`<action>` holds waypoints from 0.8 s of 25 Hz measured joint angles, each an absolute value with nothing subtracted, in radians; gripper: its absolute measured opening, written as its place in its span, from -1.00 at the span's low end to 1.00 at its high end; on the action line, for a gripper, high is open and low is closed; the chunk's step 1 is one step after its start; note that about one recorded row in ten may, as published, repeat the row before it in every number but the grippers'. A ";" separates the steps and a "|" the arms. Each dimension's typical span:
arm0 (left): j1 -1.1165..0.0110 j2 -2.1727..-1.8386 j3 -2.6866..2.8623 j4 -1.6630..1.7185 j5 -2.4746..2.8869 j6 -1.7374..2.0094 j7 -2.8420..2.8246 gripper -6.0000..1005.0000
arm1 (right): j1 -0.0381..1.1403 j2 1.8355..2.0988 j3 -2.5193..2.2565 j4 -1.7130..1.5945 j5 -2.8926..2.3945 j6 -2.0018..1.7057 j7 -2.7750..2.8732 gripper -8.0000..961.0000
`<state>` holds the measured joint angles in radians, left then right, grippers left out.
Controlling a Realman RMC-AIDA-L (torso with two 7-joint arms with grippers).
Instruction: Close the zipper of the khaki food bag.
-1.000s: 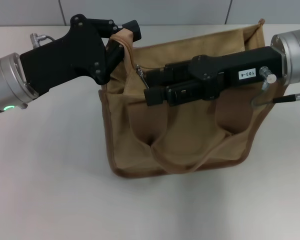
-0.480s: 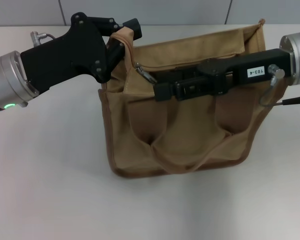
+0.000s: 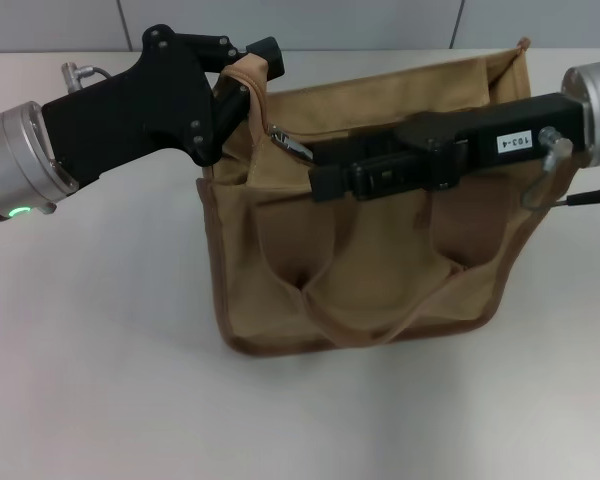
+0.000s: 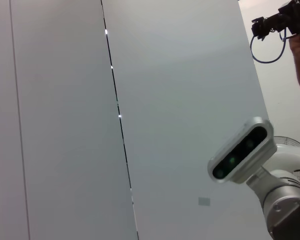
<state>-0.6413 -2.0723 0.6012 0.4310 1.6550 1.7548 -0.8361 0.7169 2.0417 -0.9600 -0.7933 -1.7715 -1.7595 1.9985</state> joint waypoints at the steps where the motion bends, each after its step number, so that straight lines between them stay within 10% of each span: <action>1: -0.641 -2.072 0.601 0.431 1.655 1.755 -0.836 -0.99 | 0.712 2.042 -0.954 -0.801 -1.769 -1.759 1.974 0.61; 16: -0.641 -2.072 0.601 0.431 1.653 1.764 -0.837 -0.99 | 0.697 2.074 -0.946 -0.816 -1.776 -1.677 1.746 0.59; 20: -0.642 -2.073 0.601 0.431 1.653 1.765 -0.838 -0.99 | 0.699 2.076 -0.983 -0.815 -1.777 -1.641 1.745 0.31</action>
<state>-0.6419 -2.0727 0.6013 0.4310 1.6535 1.7649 -0.8375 0.6989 2.0755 -0.9833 -0.8148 -1.7769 -1.6412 1.7453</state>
